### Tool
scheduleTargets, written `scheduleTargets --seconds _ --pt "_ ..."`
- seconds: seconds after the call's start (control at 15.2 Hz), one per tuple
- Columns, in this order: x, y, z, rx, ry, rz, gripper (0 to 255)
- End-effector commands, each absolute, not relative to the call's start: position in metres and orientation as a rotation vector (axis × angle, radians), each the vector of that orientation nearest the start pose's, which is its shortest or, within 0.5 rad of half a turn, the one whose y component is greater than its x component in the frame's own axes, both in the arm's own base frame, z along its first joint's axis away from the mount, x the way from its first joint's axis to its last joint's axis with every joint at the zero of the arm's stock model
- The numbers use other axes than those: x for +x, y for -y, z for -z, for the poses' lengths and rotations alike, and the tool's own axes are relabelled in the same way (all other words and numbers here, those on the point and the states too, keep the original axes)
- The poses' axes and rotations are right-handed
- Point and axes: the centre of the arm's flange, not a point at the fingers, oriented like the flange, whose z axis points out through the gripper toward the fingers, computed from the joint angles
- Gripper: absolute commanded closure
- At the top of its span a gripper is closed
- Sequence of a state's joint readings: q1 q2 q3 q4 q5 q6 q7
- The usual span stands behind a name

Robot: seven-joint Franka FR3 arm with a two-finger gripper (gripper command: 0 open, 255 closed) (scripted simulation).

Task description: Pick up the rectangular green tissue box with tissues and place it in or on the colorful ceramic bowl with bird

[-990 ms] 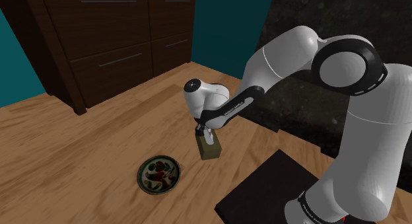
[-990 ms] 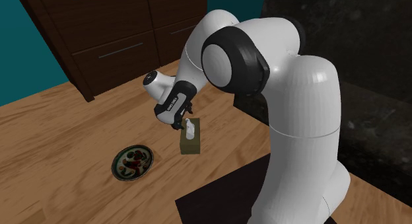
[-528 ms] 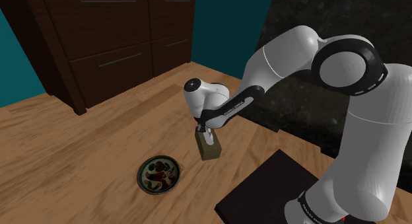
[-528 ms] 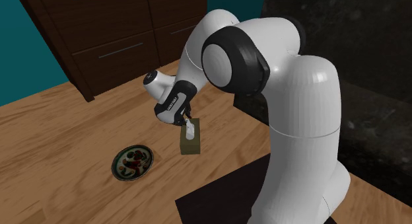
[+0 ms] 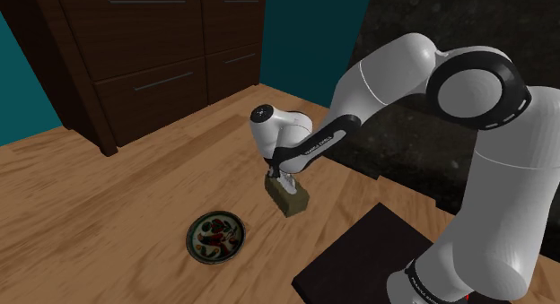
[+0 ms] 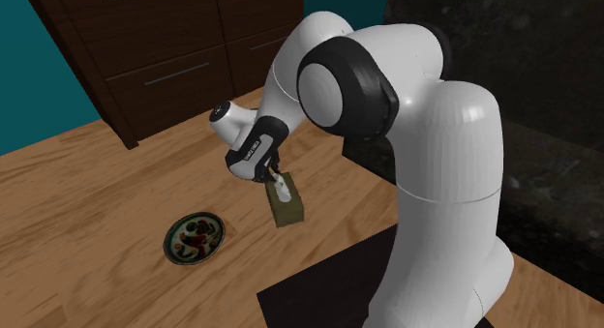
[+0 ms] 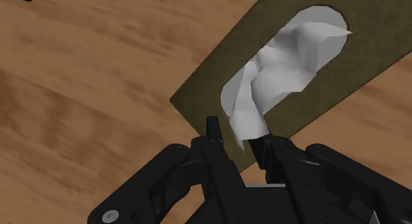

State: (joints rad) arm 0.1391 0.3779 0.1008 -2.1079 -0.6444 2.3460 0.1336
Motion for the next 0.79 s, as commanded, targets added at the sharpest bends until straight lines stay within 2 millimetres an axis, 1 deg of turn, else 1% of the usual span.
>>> scheduleTargets --seconds 0.0,0.73 --pt "0.552 -0.127 -0.235 -3.389 1.034 -0.094 255" --pt "0.552 -0.127 -0.293 -3.389 1.034 -0.094 255"
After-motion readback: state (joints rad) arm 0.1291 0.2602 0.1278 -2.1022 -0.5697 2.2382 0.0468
